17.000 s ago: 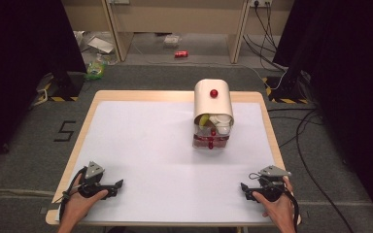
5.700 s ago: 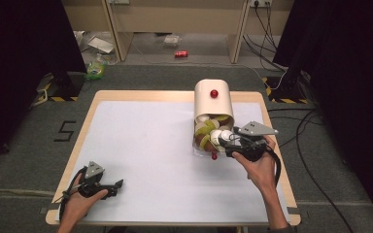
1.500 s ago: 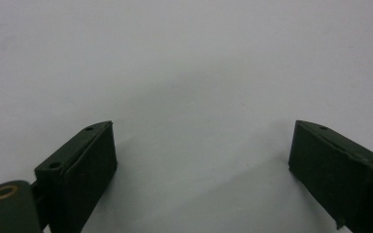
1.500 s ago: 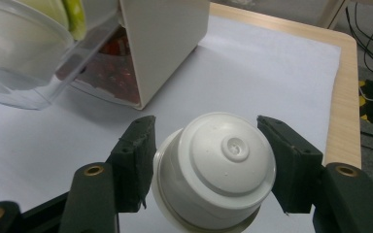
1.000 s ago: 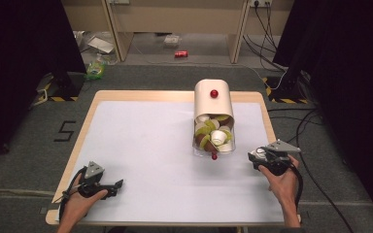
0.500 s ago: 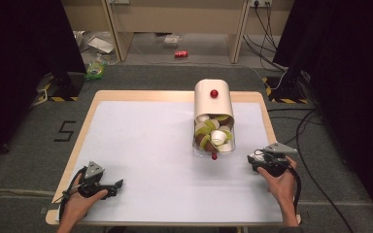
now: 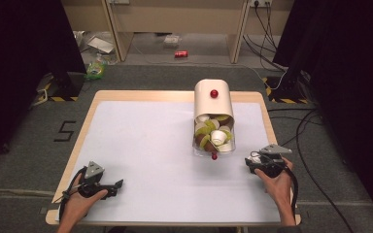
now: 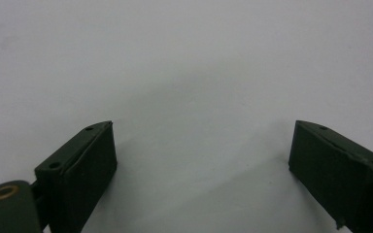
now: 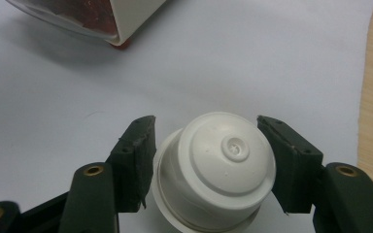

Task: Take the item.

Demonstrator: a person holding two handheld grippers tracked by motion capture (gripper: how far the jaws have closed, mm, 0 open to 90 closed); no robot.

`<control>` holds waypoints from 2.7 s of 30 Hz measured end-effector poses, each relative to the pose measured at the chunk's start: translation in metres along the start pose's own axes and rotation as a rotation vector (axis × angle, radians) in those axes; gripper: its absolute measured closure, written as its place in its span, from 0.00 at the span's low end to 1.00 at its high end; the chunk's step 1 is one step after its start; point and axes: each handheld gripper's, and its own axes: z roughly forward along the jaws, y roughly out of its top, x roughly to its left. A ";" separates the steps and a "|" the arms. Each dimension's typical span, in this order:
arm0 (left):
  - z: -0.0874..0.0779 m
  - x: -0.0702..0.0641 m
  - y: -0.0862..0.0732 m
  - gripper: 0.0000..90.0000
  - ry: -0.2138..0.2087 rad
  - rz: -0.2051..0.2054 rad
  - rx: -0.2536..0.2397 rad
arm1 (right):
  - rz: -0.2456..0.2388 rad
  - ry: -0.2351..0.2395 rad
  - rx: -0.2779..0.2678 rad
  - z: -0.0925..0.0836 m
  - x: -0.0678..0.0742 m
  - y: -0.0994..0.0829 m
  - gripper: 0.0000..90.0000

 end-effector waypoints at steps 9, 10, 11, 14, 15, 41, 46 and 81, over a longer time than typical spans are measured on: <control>0.000 0.000 0.000 0.10 0.000 -0.001 -0.001 | 0.003 0.009 0.027 0.004 0.000 -0.003 0.46; 0.000 0.000 0.000 0.10 0.000 0.000 0.000 | 0.011 0.008 0.030 0.005 0.000 -0.003 0.46; 0.000 0.000 0.000 0.10 0.000 0.000 0.000 | 0.011 0.008 0.030 0.005 0.000 -0.003 0.46; 0.000 0.000 0.000 0.10 0.000 0.000 0.000 | 0.008 0.014 0.036 0.005 -0.001 -0.004 0.46; 0.000 0.000 0.000 0.10 0.000 0.000 0.000 | 0.008 0.014 0.036 0.005 -0.001 -0.004 0.46; 0.000 0.000 0.000 0.10 0.000 0.000 0.000 | 0.022 0.034 0.016 0.003 0.001 -0.001 0.39; 0.000 0.000 0.000 0.10 0.000 0.000 0.000 | 0.026 0.046 -0.015 -0.003 0.002 0.003 0.34; 0.000 0.000 0.000 0.10 -0.001 -0.002 -0.002 | 0.016 0.105 -0.109 -0.038 0.016 0.012 0.26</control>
